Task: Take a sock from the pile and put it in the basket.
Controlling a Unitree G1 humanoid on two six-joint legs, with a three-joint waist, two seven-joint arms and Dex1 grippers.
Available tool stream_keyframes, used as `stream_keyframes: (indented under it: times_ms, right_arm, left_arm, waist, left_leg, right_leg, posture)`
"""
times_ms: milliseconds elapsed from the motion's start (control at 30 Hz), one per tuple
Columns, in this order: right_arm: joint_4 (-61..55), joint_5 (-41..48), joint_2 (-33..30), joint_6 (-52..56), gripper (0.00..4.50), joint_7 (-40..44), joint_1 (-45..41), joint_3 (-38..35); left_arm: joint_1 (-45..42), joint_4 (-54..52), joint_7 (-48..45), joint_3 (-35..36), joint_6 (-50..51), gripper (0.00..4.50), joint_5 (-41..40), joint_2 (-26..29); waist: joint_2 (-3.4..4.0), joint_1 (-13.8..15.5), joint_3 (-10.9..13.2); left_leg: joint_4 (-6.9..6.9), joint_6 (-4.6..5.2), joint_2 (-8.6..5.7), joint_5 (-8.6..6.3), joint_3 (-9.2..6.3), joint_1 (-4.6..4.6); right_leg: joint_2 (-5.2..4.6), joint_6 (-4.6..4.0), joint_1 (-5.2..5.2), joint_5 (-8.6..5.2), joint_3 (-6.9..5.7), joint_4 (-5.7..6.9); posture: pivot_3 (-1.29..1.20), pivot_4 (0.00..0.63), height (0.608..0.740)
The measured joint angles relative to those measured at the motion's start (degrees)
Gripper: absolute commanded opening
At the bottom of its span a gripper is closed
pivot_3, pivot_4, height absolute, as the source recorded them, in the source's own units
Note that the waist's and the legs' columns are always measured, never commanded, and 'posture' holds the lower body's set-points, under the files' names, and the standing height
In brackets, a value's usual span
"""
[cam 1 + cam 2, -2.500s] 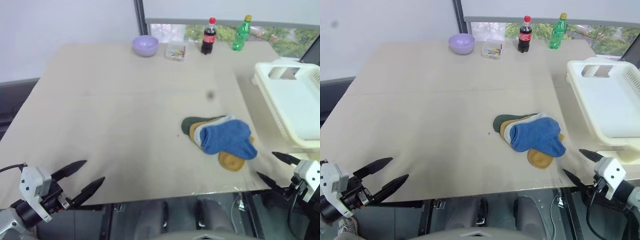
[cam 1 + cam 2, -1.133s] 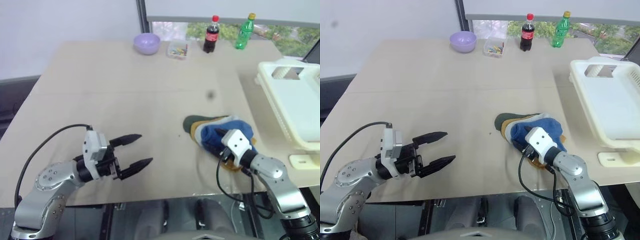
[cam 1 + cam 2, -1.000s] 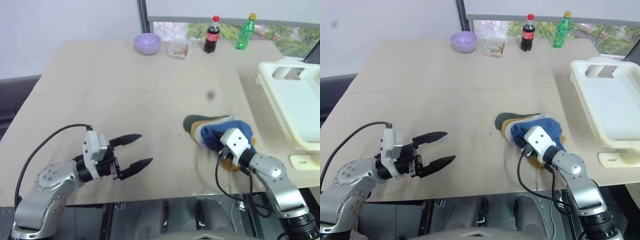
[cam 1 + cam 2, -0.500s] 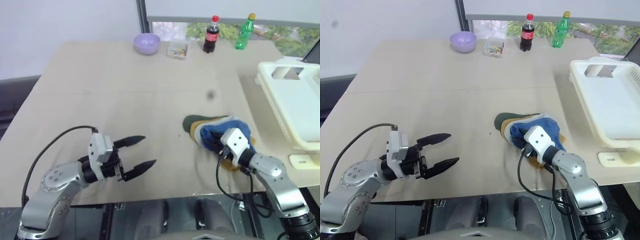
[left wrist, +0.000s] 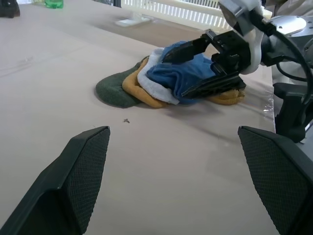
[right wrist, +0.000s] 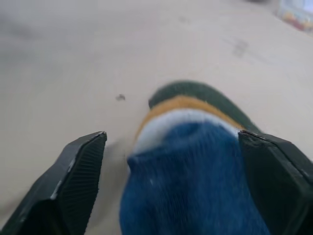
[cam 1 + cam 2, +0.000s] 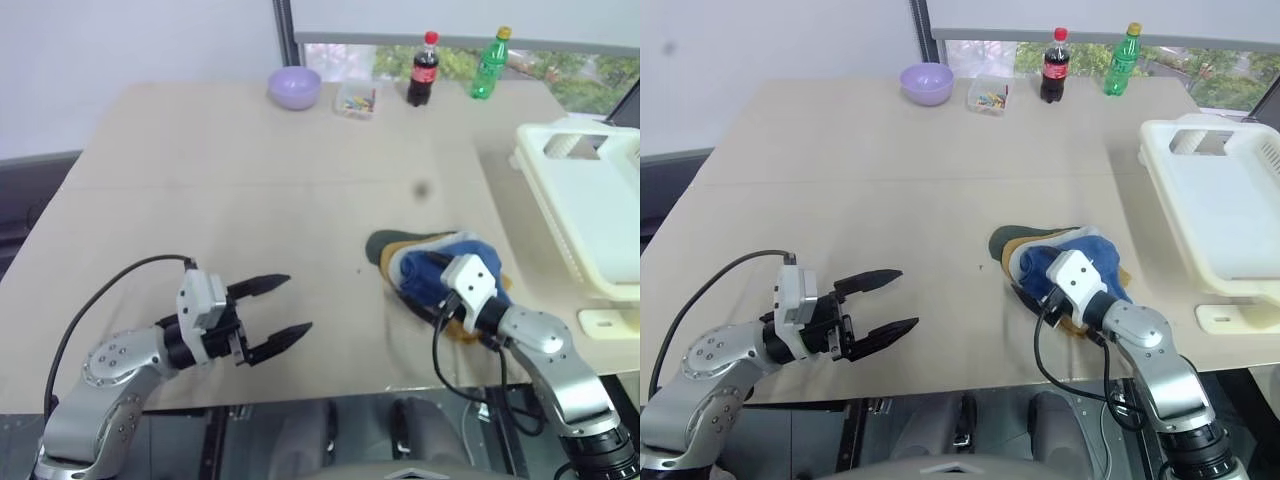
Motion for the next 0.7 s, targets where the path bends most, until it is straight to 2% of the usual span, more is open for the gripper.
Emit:
stream_keyframes:
  times_ms: [167, 200, 233, 300, 467, 700]
  right_arm:
    - [-1.37, 1.32, -0.43, 1.04, 4.37, 0.13, 0.53, -0.10]
    - [-1.36, 1.33, -0.71, 1.08, 3.82, 0.13, 0.80, -0.10]
    - [-1.36, 1.33, -0.84, 1.07, 3.51, 0.13, 0.90, -0.10]
    - [-1.31, 1.30, -0.91, 1.07, 2.61, 0.08, 0.97, -0.10]
    - [-0.06, 0.99, -0.97, 1.03, 0.06, -0.14, 0.95, -0.07]
    - [0.09, 1.32, -0.95, 1.13, 0.06, -0.08, 0.38, -0.09]
  left_arm:
    - [0.81, 0.08, -0.04, 0.01, -0.29, 4.50, 0.01, 0.00]
    - [0.83, 0.09, -0.04, 0.01, -0.40, 4.50, 0.03, 0.00]
    - [0.83, 0.09, -0.04, 0.01, -0.44, 4.50, 0.05, 0.00]
    - [0.83, 0.09, -0.04, 0.01, -0.56, 4.50, 0.08, 0.00]
    - [1.34, 0.10, -0.03, 0.01, -1.10, 4.50, 0.37, 0.00]
    - [1.60, 0.12, 0.18, 0.06, -1.16, 4.50, 0.36, -0.05]
  waist:
    - [0.00, 0.00, 0.00]
    - [0.00, 0.05, 0.00]
    - [0.00, 0.06, 0.00]
    - [0.00, 0.02, 0.00]
    - [0.00, 0.00, 0.00]
    - [0.00, 0.01, 0.00]
  left_leg:
    - [0.01, 0.00, 0.00, 0.00, 0.00, 0.01]
    - [0.01, 0.00, 0.00, 0.00, 0.00, 0.01]
    - [0.01, 0.00, 0.00, 0.00, 0.00, 0.01]
    - [0.01, 0.00, 0.00, 0.00, 0.00, 0.01]
    - [0.01, 0.00, 0.00, 0.00, 0.01, 0.01]
    - [0.01, 0.01, 0.00, 0.00, 0.00, 0.01]
  right_leg:
    - [0.00, 0.00, 0.00, 0.00, 0.00, 0.01]
    - [0.00, 0.00, 0.00, 0.00, -0.01, 0.01]
    - [0.00, 0.00, 0.00, 0.00, 0.00, 0.01]
    - [0.00, 0.00, 0.01, 0.00, 0.00, 0.01]
    - [0.01, 0.00, 0.00, 0.00, 0.00, 0.01]
    - [0.01, 0.00, 0.01, 0.00, 0.00, 0.02]
  posture:
    - [0.00, 0.150, 0.740]
    - [0.00, 0.150, 0.740]
    - [0.00, 0.150, 0.740]
    - [0.00, 0.150, 0.740]
    - [0.00, 0.150, 0.740]
    - [0.00, 0.150, 0.740]
